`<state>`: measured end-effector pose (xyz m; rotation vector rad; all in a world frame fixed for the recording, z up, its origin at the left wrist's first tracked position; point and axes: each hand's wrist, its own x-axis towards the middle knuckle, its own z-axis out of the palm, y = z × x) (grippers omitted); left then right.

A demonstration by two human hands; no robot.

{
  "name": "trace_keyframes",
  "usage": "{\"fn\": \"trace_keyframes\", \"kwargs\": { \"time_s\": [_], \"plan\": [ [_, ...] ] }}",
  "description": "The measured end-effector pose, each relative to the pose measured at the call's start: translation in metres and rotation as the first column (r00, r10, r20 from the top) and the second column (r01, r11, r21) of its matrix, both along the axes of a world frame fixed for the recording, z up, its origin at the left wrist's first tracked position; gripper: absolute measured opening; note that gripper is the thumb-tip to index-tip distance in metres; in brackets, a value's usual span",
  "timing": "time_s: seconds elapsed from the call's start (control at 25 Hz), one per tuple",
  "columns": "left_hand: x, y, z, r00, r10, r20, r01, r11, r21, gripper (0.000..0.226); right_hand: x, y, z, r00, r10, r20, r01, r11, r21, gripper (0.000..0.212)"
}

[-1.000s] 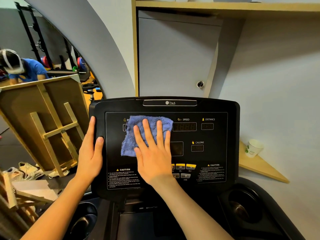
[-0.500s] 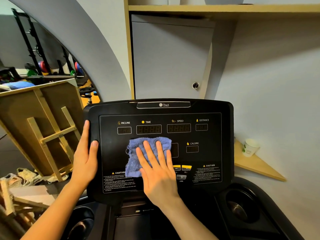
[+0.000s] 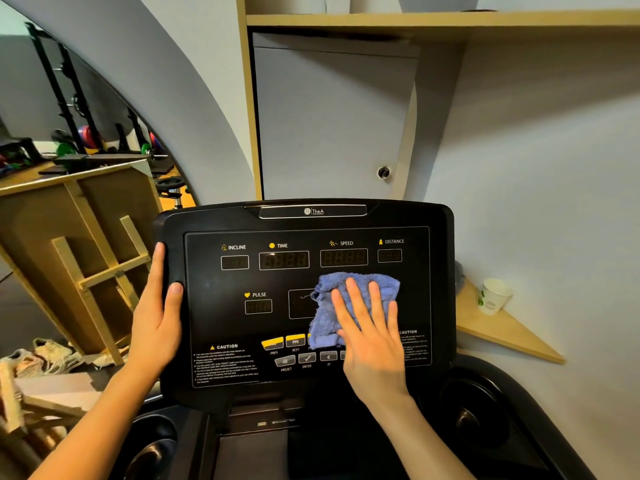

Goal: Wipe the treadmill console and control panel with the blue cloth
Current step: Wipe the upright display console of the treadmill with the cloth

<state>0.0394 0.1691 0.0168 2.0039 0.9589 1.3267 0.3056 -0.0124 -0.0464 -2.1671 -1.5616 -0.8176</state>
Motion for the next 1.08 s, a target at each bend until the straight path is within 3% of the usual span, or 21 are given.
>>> {"fn": "trace_keyframes", "kwargs": {
  "time_s": [0.12, 0.2, 0.36, 0.68, 0.84, 1.08],
  "plan": [
    [0.000, -0.003, 0.002, 0.999, 0.030, -0.020, -0.030, 0.999, -0.015, 0.063, 0.028, -0.007, -0.003, 0.999, 0.036, -0.033, -0.034, 0.998, 0.050, 0.107],
    [0.000, -0.006, 0.005, 0.999, 0.037, -0.037, -0.038, 0.999, -0.020, 0.062, 0.041, -0.008, -0.004, 0.994, 0.095, -0.059, -0.089, 0.991, 0.098, 0.112],
    [-0.003, -0.014, 0.005, 0.996, 0.046, -0.077, -0.047, 0.999, -0.011, 0.064, 0.053, -0.008, -0.003, 0.980, 0.191, -0.064, -0.174, 0.963, 0.204, 0.078],
    [-0.036, -0.041, -0.025, 0.973, 0.118, -0.197, -0.117, 0.993, 0.019, 0.065, 0.077, -0.032, 0.001, 0.905, 0.329, -0.271, -0.181, 0.872, 0.455, 0.050],
    [-0.050, -0.061, -0.034, 0.955, 0.151, -0.255, -0.150, 0.988, 0.021, 0.060, 0.082, -0.052, 0.017, 0.878, 0.350, -0.327, -0.135, 0.835, 0.533, 0.047],
    [-0.066, -0.088, -0.023, 0.960, 0.131, -0.249, -0.118, 0.991, 0.064, 0.058, 0.067, -0.096, 0.054, 0.908, 0.314, -0.278, -0.100, 0.806, 0.584, 0.045]
  ]
}}
